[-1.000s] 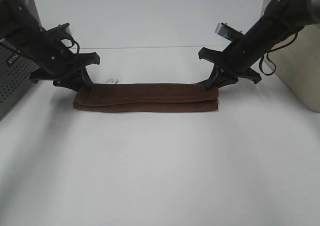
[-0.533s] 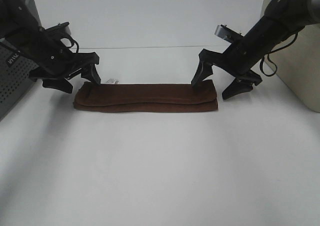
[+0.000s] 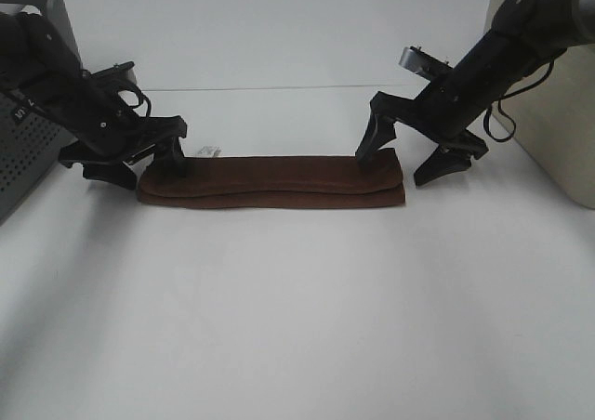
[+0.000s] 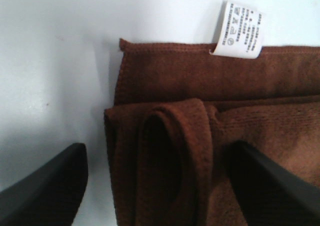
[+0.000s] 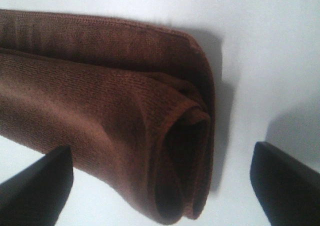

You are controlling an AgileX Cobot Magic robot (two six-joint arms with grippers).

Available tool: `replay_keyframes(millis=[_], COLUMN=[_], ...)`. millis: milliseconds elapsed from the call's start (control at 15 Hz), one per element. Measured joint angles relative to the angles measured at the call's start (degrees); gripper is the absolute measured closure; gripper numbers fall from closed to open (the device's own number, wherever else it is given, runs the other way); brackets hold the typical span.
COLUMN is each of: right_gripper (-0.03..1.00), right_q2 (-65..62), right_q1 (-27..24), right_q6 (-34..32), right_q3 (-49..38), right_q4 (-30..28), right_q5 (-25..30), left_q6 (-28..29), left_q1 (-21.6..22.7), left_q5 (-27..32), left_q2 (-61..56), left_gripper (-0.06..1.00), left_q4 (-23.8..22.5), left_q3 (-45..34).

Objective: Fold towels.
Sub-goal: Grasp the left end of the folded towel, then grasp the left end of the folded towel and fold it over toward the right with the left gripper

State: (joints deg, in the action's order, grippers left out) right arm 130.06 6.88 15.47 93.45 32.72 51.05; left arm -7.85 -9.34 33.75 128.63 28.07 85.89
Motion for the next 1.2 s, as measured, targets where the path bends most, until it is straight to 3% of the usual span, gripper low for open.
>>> replay_keyframes(millis=[267,533,600,667,867,1000,1200], right_gripper=[0.07,0.07,0.07,0.07,0.07,0.07,0.07], right_q2=[0.0,0.0,0.0,0.0,0.0,-0.3,-1.6], right_q1=[0.0,0.0,0.0,0.0,0.0,0.0,0.0], right_q6=[0.0,0.0,0.0,0.0,0.0,0.0,0.0], right_q3=[0.0,0.0,0.0,0.0,0.0,0.0,0.0], right_q4=[0.0,0.0,0.0,0.0,0.0,0.0,-0.1], right_q5=[-0.2,-0.2,-0.2,-0.2,-0.2,-0.2,0.1], left_q6=[0.0,0.0,0.0,0.0,0.0,1.4,8.5], left_q1=[-0.1,-0.3,-0.3,-0.3,-0.3,-0.3,-0.3], left_q5=[-2.6,-2.6,-2.6,-2.6,-1.9,-0.3,3.2], left_q2=[0.1,0.9,1.0,1.0,0.6,-1.9,-8.1], left_gripper=[0.26,0.52,0.72,0.85,0.88,0.88,0.88], left_q4=[0.1,0.1,0.1,0.1,-1.1,-6.5,-19.5], left_q3=[0.0,0.0,0.0,0.0,0.1,0.1,0.1])
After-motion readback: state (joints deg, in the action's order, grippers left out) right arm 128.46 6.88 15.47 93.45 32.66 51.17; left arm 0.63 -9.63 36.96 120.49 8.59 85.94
